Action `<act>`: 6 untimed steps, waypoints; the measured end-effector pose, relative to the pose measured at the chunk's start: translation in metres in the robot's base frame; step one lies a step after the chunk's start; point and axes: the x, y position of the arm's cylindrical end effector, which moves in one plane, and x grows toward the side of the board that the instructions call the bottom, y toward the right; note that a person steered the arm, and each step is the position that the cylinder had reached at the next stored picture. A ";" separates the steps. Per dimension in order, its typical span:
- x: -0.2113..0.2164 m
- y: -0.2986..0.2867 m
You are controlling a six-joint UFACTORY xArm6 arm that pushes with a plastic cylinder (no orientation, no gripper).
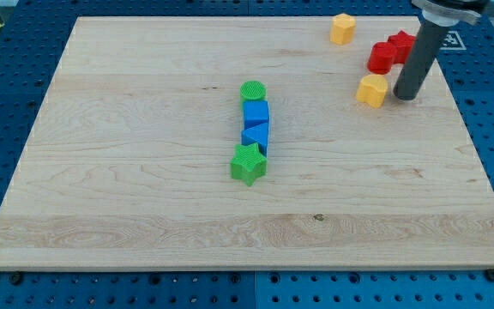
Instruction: Push the yellow heart towards the green circle
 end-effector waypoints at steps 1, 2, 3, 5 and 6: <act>-0.001 -0.050; -0.006 -0.061; 0.014 -0.037; -0.001 -0.085; -0.029 -0.132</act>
